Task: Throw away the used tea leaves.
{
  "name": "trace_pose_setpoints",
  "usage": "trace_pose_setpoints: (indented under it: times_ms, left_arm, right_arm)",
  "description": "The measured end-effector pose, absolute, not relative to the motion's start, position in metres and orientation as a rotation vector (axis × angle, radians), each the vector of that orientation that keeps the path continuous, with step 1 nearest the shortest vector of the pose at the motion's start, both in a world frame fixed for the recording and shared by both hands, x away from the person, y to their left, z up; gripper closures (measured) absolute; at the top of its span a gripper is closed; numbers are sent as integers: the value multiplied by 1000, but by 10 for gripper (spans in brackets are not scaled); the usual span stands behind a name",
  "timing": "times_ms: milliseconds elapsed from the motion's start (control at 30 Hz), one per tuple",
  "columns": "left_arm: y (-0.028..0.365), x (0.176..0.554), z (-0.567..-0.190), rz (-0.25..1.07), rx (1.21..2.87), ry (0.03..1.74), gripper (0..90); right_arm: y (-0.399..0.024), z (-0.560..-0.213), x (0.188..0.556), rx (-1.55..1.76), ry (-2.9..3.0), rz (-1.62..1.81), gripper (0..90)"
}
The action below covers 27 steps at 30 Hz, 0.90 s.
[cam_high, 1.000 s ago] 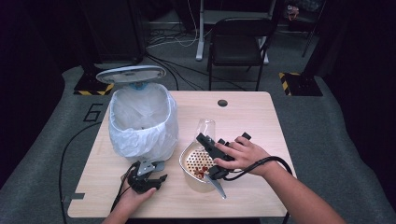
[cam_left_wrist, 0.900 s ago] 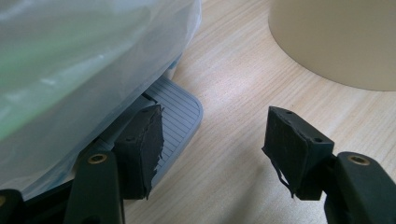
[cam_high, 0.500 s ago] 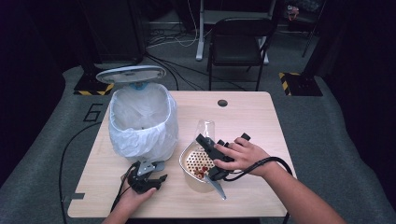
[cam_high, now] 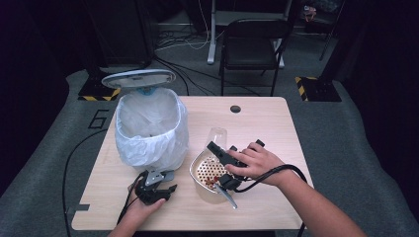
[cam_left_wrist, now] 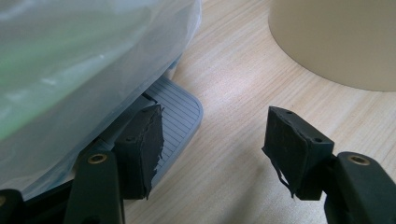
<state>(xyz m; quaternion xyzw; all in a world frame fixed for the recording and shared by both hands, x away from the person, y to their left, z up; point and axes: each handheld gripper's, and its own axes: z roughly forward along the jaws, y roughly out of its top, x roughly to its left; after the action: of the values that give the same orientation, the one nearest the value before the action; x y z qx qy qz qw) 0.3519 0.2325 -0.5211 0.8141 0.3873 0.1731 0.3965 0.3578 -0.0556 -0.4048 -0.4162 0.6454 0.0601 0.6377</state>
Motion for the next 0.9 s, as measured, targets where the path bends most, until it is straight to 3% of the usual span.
trace_pose_setpoints:
  times_ms: [533, 900]
  left_arm:
    - [234, 352, -521, 443, 2085, 971, 373]
    - [234, 352, -521, 445, 2085, 972, 372]
  right_arm:
    - [-54, -350, 372, -489, 2027, 621, 496]
    - [-56, -315, 404, -39, 2350, 1017, 495]
